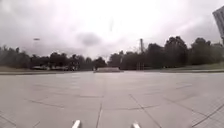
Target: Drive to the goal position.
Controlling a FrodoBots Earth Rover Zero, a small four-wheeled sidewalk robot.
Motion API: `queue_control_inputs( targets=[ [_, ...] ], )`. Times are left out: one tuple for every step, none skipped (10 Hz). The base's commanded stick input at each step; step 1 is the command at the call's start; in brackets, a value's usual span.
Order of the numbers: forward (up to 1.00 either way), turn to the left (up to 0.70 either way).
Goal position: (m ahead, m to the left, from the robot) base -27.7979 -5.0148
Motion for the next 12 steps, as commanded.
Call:
queue_control_inputs(
  targets=[
    [0.70, 0.00],
    [0.70, 0.00],
    [0.70, 0.00],
    [0.70, 0.00],
    [0.70, 0.00],
    [0.70, 0.00],
    [0.31, 0.00],
    [0.10, 0.00],
    [0.10, 0.00],
    [0.10, 0.00],
    [0.10, 0.00],
    [0.10, 0.00]
  ],
)
